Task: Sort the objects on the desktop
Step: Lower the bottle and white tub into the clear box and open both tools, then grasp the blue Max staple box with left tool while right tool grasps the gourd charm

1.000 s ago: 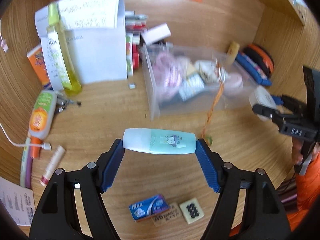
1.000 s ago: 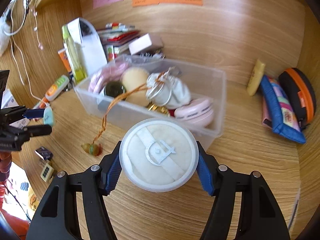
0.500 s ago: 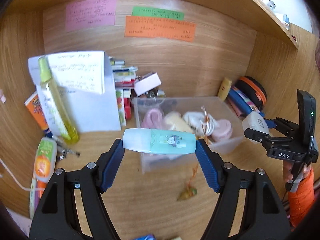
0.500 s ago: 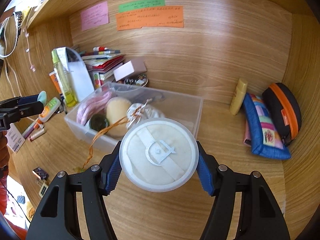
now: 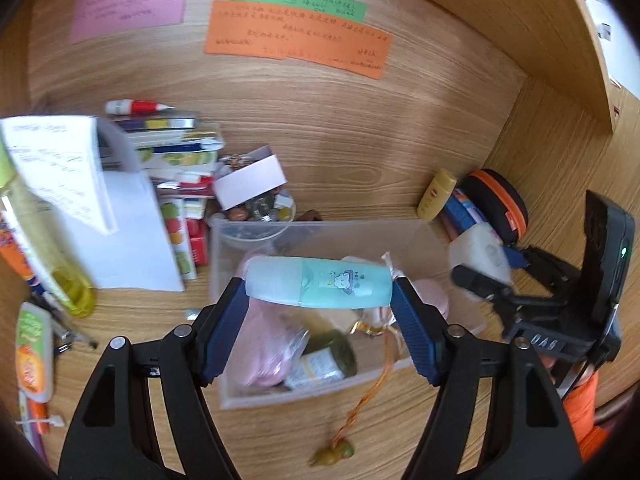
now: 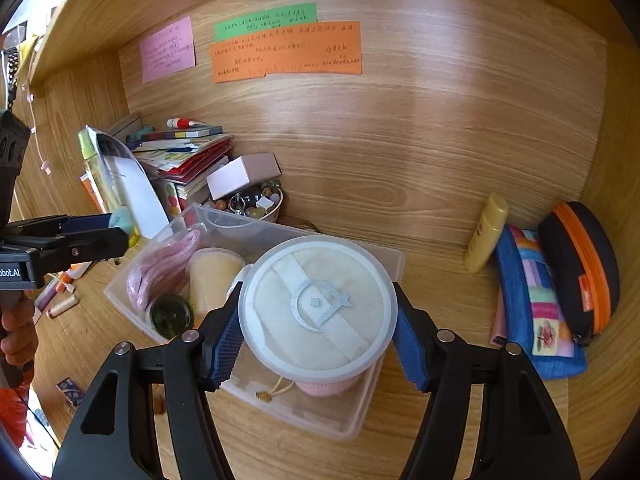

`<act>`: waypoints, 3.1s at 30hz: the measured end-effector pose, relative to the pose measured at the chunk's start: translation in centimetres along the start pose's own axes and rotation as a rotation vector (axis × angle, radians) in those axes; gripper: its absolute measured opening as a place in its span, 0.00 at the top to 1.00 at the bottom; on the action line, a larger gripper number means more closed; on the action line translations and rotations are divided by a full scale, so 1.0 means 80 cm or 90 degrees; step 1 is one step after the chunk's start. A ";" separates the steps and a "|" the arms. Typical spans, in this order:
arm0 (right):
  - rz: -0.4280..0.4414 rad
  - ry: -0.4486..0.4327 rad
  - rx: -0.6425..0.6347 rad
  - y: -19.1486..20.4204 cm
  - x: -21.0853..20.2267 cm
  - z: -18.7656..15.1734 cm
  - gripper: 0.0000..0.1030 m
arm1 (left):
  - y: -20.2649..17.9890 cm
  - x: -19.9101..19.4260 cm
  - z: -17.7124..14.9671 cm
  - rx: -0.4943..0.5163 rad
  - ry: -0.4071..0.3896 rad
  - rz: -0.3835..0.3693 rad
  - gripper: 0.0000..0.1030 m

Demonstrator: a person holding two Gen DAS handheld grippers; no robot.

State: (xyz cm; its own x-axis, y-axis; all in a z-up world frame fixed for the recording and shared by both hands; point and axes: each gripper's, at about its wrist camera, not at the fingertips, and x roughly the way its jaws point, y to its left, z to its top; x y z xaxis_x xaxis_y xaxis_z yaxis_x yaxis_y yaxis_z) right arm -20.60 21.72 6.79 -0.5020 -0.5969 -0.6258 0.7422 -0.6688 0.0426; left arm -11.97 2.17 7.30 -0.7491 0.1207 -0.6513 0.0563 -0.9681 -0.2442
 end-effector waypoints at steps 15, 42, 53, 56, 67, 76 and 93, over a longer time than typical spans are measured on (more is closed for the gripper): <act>0.071 0.069 -0.031 0.025 0.049 -0.034 0.39 | 0.011 0.048 -0.017 -0.002 0.009 -0.021 0.30; 0.047 0.043 -0.064 0.046 0.039 -0.039 0.23 | 0.021 0.059 -0.026 0.002 0.025 0.011 0.30; 0.033 0.023 -0.042 0.047 0.007 -0.040 0.18 | 0.029 0.015 -0.031 0.006 -0.004 0.035 0.23; 0.033 0.021 -0.040 0.054 -0.003 -0.045 0.17 | 0.034 0.003 -0.041 0.011 -0.003 0.043 0.20; 0.044 0.042 -0.041 0.090 -0.015 -0.067 0.16 | 0.060 -0.043 -0.090 0.023 0.001 0.080 0.14; 0.060 0.068 -0.043 0.124 -0.012 -0.096 0.16 | 0.091 -0.070 -0.148 0.017 0.035 0.101 0.14; 0.070 0.115 -0.100 0.189 0.028 -0.130 0.16 | 0.084 -0.091 -0.238 -0.044 0.093 0.098 0.14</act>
State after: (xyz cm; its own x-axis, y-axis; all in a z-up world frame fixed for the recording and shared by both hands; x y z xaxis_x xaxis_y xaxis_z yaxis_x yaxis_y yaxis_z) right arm -5.84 14.86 -2.09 -0.3378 -0.5642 -0.7533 0.8547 -0.5191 0.0055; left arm 6.41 -1.06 -3.31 -0.6245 0.0088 -0.7810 0.2111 -0.9608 -0.1797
